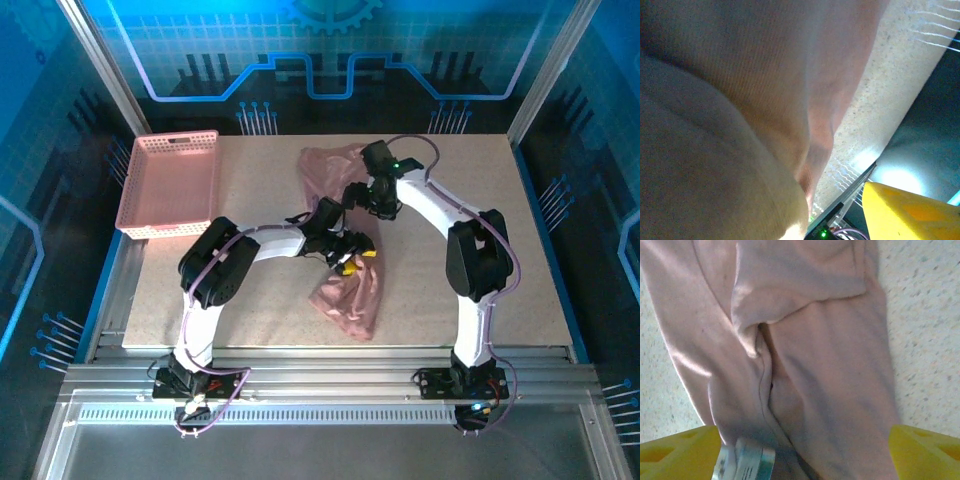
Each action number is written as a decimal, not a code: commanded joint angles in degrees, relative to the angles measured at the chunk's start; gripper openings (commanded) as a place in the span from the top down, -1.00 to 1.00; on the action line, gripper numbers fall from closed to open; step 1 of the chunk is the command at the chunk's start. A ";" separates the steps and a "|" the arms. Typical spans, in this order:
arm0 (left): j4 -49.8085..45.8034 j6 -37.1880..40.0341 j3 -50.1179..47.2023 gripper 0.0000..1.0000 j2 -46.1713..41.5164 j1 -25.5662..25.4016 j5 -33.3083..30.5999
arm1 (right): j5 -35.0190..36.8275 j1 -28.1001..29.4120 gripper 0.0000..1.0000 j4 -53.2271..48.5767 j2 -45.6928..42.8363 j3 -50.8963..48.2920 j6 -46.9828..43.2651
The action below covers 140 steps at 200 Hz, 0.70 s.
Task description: Fold and stack the t-shirts
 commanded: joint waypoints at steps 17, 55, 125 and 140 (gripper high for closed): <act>2.24 -6.26 -18.41 -0.30 -3.51 2.34 -6.05 | -3.07 0.04 -0.76 -0.23 4.65 5.99 -1.98; 7.55 -11.08 -30.81 -0.31 -11.29 2.92 -9.54 | -6.42 2.20 -0.74 -0.86 11.02 10.90 -2.44; -4.71 -11.34 -34.71 -0.42 -26.84 3.55 -18.42 | -2.41 4.42 -0.69 -3.44 19.59 14.03 2.96; -7.13 -8.73 -32.19 -0.46 -28.69 4.74 -18.37 | -2.96 4.15 -0.70 -1.45 20.66 13.43 3.33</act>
